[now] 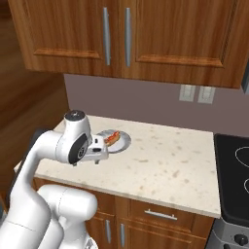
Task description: Place the cold items (orange and onion) from the fridge in one tupperware on the dining counter. Place the warm items (kebab skewer and hot dog) in the stove area in another tupperware.
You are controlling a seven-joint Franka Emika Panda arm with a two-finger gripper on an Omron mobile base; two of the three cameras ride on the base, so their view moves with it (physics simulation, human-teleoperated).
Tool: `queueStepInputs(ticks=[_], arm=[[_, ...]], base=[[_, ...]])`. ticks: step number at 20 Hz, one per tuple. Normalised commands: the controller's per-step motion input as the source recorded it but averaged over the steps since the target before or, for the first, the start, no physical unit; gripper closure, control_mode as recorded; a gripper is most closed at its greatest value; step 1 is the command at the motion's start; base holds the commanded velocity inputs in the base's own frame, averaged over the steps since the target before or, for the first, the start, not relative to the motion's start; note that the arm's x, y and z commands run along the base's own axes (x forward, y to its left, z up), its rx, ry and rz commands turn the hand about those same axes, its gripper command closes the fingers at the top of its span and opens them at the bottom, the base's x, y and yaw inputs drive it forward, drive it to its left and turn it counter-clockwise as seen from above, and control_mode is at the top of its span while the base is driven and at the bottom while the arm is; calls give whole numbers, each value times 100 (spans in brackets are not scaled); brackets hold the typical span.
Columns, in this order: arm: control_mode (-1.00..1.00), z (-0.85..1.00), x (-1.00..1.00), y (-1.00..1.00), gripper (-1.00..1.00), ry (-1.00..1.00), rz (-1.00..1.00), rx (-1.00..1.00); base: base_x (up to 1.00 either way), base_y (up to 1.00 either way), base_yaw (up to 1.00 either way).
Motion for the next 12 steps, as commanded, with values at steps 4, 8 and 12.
queueStepInputs(ticks=[4,8,12], arm=[[-100,-1,77,4,-100,0,-32,14],[-100,-16,97,21,-100,-3,-29,15],[-100,-21,100,13,-100,0,-36,4]], base=[[0,0,0],[0,0,0],[0,0,0]])
